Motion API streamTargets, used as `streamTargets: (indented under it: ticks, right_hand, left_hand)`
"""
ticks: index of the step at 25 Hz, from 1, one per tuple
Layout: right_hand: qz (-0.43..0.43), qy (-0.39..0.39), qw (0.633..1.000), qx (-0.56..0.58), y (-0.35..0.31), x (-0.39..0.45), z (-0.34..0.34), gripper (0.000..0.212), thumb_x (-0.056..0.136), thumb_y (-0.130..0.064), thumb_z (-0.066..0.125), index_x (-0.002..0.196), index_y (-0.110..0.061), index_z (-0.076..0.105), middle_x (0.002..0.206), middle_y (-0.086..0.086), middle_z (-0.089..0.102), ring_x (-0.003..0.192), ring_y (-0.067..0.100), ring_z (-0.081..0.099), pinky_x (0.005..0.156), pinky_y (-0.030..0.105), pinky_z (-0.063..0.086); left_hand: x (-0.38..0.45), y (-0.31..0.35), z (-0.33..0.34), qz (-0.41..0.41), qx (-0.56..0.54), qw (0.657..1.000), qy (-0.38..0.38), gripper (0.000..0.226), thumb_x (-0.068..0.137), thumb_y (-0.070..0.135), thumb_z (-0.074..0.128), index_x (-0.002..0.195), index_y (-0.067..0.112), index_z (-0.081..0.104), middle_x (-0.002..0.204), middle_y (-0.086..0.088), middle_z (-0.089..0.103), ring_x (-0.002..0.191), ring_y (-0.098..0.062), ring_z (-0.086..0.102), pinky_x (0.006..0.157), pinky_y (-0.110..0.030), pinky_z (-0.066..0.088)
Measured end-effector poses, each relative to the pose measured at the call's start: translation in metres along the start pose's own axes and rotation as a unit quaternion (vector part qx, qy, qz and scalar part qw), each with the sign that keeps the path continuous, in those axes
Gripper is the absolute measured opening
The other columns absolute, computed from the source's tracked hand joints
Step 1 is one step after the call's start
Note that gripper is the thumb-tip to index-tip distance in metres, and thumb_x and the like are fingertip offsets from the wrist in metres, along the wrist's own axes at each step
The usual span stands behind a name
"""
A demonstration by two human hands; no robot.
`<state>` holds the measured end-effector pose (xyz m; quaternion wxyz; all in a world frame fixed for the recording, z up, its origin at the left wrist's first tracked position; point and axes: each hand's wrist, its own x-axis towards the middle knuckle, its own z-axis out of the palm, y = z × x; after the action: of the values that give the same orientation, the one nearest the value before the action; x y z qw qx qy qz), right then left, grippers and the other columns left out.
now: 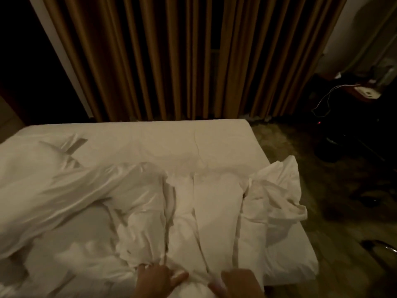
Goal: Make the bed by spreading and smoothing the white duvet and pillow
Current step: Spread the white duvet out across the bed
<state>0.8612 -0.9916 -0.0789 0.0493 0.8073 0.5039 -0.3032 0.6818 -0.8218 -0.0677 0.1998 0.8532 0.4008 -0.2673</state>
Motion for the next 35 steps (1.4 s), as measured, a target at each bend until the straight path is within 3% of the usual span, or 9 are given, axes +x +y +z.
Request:
streamTargets:
  ticks: [3,6,8,12,17,21,25,31,35]
  right_hand:
    - [-0.029,0.187,0.982,-0.025,0.054,0.060,-0.075,0.084,0.089,-0.084,0.005,0.096,-0.030,0.068,0.092,-0.004,0.070,0.088,0.016,0.068,0.077,0.034,0.053]
    - [-0.030,0.207,0.978,-0.025,0.098,0.133,-0.160,0.118,0.069,-0.089,-0.019,0.144,-0.025,0.045,0.145,-0.001,0.049,0.138,0.023,0.040,0.111,0.044,0.031]
    - [-0.009,0.194,0.980,-0.038,0.122,0.181,-0.195,0.125,0.062,-0.091,-0.022,0.155,-0.026,0.029,0.161,0.000,0.031,0.151,0.022,0.021,0.121,0.047,0.019]
    - [-0.020,0.161,0.986,-0.028,0.129,0.256,-0.222,0.107,0.077,-0.091,0.005,0.158,-0.024,0.022,0.166,0.002,0.019,0.155,0.024,0.008,0.123,0.052,0.011]
    - [-0.047,0.093,0.994,-0.028,0.099,0.340,-0.213,0.104,0.080,-0.090,0.015,0.160,-0.024,0.017,0.168,0.004,0.015,0.156,0.023,0.003,0.124,0.051,0.003]
    - [-0.053,0.007,0.998,-0.035,0.086,0.369,-0.181,0.091,0.087,-0.085,0.006,0.157,-0.029,0.026,0.161,0.003,0.036,0.150,0.024,0.028,0.123,0.051,0.006]
    - [0.028,0.028,0.999,-0.004,0.087,0.345,-0.149,0.126,0.059,-0.089,-0.024,0.144,-0.019,0.038,0.124,0.007,0.067,0.113,0.028,0.064,0.100,0.041,0.044]
    - [0.061,-0.015,0.997,0.052,0.094,0.253,-0.148,0.103,0.062,-0.089,-0.020,0.106,-0.027,0.049,0.095,-0.003,0.067,0.094,0.024,0.068,0.083,0.037,0.049]
    - [0.083,-0.149,0.973,0.153,0.114,0.216,-0.157,0.130,0.050,-0.098,-0.021,0.117,-0.023,0.061,0.106,0.002,0.068,0.105,0.024,0.064,0.091,0.036,0.046]
  left_hand:
    - [0.070,0.018,-0.024,0.018,-0.088,0.988,-0.128,0.053,0.081,0.090,0.034,0.054,0.051,0.057,0.132,0.032,0.059,0.135,-0.020,0.050,0.112,-0.041,0.034]
    - [0.120,-0.018,-0.013,0.047,-0.370,0.884,-0.282,0.050,0.072,0.084,0.064,0.094,0.041,0.075,0.094,0.021,0.073,0.109,-0.021,0.068,0.102,-0.032,0.045]
    - [0.137,-0.014,-0.074,-0.050,-0.297,0.928,-0.218,0.079,0.056,0.081,0.080,0.099,0.016,0.070,0.094,0.001,0.072,0.097,-0.012,0.069,0.096,-0.022,0.047]
    - [0.179,0.017,-0.180,-0.033,-0.184,0.973,-0.134,0.080,0.082,0.085,0.046,0.091,0.009,0.069,0.075,0.004,0.067,0.074,-0.011,0.065,0.085,-0.028,0.052]
    - [0.280,0.016,-0.241,0.022,-0.120,0.985,0.122,0.105,0.061,0.105,0.009,0.098,0.024,0.066,0.111,-0.003,0.067,0.106,-0.022,0.060,0.092,-0.039,0.044]
    - [0.343,0.003,-0.229,-0.001,-0.059,0.994,0.094,0.116,0.065,0.099,0.003,0.138,0.024,0.053,0.145,0.002,0.052,0.135,-0.023,0.044,0.110,-0.051,0.036]
    - [0.378,0.007,-0.206,0.029,-0.037,0.996,0.069,0.085,0.089,0.082,0.019,0.138,0.021,0.052,0.147,-0.001,0.049,0.139,-0.024,0.039,0.112,-0.048,0.031]
    - [0.411,0.058,-0.190,0.097,-0.090,0.988,0.084,0.069,0.099,0.069,0.027,0.132,0.017,0.056,0.138,-0.004,0.057,0.129,-0.025,0.049,0.107,-0.045,0.036]
    - [0.428,0.115,-0.195,0.141,-0.199,0.968,0.061,0.067,0.102,0.063,0.032,0.133,0.010,0.058,0.135,-0.010,0.061,0.123,-0.027,0.056,0.103,-0.036,0.041]
